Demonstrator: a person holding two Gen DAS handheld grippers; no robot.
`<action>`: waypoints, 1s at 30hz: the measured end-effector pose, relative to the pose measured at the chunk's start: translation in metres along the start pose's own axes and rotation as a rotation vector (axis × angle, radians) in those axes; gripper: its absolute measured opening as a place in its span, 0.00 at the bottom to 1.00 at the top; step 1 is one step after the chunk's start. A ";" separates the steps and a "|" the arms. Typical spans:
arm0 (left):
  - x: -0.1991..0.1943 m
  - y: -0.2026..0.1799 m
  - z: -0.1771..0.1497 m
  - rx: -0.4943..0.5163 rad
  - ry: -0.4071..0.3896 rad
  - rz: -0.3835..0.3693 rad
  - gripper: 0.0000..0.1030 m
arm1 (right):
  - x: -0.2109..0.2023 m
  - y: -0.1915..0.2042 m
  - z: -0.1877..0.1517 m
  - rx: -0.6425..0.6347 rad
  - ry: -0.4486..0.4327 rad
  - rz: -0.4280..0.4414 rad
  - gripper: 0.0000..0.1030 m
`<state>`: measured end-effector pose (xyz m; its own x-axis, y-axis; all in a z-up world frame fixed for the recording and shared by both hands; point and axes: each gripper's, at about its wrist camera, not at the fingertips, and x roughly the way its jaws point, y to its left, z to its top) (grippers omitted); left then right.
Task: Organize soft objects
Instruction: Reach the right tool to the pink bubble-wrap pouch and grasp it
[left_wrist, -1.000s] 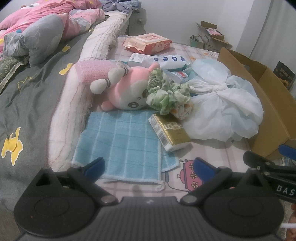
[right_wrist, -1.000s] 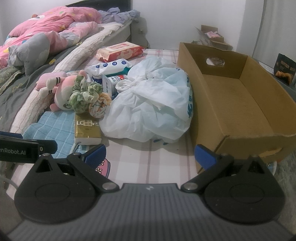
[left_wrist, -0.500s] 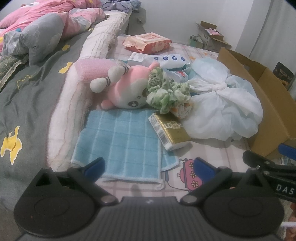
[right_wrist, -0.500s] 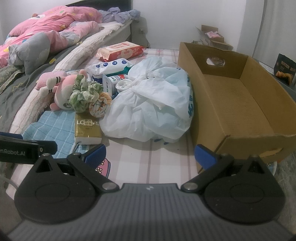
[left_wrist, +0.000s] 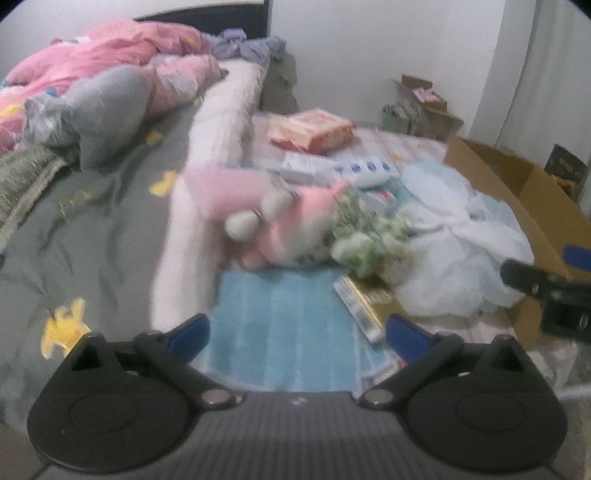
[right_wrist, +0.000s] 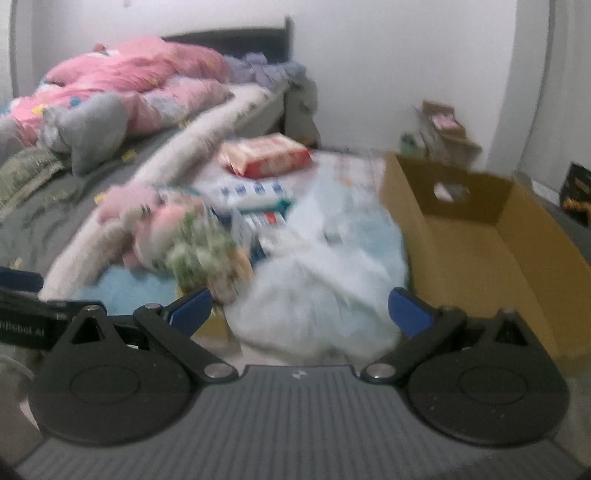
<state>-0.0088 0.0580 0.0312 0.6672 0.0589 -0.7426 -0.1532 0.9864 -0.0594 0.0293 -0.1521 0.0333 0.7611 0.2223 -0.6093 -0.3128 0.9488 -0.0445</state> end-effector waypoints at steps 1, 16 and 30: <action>-0.002 0.006 0.001 -0.006 -0.020 -0.003 0.99 | 0.001 0.001 0.005 0.003 -0.016 0.013 0.99; 0.012 0.054 -0.024 -0.068 -0.025 -0.058 0.84 | 0.028 0.035 -0.011 0.066 0.004 0.249 0.99; 0.013 0.085 0.049 -0.106 -0.136 -0.067 0.60 | 0.066 0.059 0.102 0.027 0.011 0.474 0.89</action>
<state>0.0221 0.1496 0.0494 0.7698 0.0205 -0.6379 -0.1760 0.9676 -0.1813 0.1185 -0.0588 0.0711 0.5321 0.6301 -0.5656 -0.6095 0.7487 0.2607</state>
